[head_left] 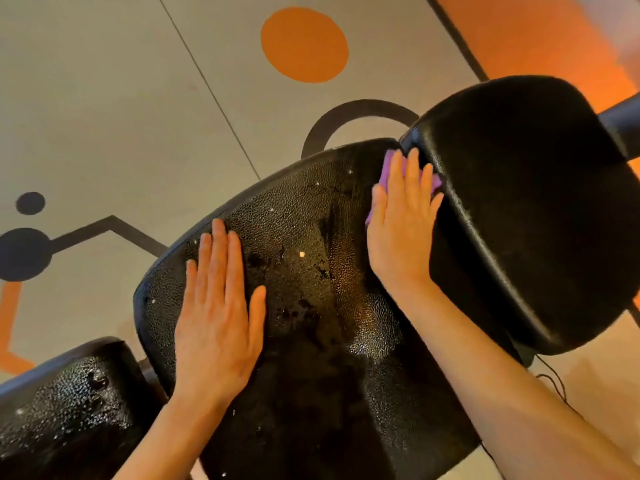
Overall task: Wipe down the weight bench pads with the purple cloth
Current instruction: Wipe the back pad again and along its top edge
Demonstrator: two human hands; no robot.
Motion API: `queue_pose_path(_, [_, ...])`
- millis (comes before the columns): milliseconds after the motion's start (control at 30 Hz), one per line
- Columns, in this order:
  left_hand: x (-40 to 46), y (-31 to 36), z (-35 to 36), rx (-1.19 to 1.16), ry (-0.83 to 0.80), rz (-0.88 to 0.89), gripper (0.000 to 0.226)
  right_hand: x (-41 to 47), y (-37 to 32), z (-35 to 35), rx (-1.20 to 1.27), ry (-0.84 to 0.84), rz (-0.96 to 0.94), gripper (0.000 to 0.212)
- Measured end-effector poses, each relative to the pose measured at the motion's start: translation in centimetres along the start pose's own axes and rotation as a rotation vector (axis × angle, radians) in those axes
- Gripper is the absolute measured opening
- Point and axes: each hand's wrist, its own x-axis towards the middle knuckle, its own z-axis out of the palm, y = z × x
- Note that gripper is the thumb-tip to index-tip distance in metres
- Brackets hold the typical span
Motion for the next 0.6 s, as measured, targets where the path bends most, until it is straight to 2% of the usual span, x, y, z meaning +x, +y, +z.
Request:
queue_pose_path(67, [0.0, 0.2, 0.0, 0.024, -0.007, 0.003, 0.067, -1.7, -0.5, 0.4, 0.061, -0.024, -0.030, 0.059])
queue_pose_path(133, [0.1, 0.3, -0.1, 0.024, -0.016, -0.002, 0.067, -6.3, 0.2, -0.4, -0.011, -0.137, -0.279, 0.056])
queue_pose_path(200, [0.1, 0.3, -0.3, 0.022, -0.032, -0.013, 0.068, -7.3, 2.4, -1.0, -0.123, -0.204, -0.531, 0.055])
queue_pose_path(233, [0.2, 0.3, -0.3, 0.025, -0.036, -0.019, 0.068, -5.3, 3.1, -1.1, -0.103, -0.196, -0.551, 0.054])
queue_pose_path(267, [0.2, 0.3, -0.2, 0.031, -0.035, -0.024, 0.068, -2.6, 2.8, -1.2, -0.046, -0.167, -0.460, 0.053])
queue_pose_path(333, [0.3, 0.3, -0.1, 0.044, -0.035, -0.030, 0.068, 2.4, 0.8, -1.1, 0.088, -0.069, -0.144, 0.052])
queue_pose_path(367, [0.3, 0.3, 0.0, 0.049, -0.037, -0.030, 0.069, 3.2, -0.2, -0.8, 0.097, -0.039, -0.042, 0.052])
queue_pose_path(400, [0.3, 0.4, 0.0, 0.050, -0.039, -0.031, 0.069, 2.6, -0.7, -0.4, 0.093, -0.017, -0.024, 0.054])
queue_pose_path(433, [0.3, 0.4, 0.0, 0.046, -0.040, -0.034, 0.069, 0.9, -0.8, -0.1, 0.088, -0.029, -0.104, 0.054])
queue_pose_path(533, [0.4, 0.4, -0.1, 0.042, -0.054, -0.048, 0.069, -5.2, 1.7, -0.9, -0.050, -0.206, -0.524, 0.054])
queue_pose_path(567, [0.4, 0.4, -0.1, 0.039, -0.054, -0.049, 0.069, -4.4, 2.8, -1.1, -0.080, -0.224, -0.600, 0.054])
queue_pose_path(600, [0.4, 0.4, -0.1, 0.037, -0.054, -0.047, 0.069, -2.6, 2.9, -0.9, -0.071, -0.197, -0.560, 0.054])
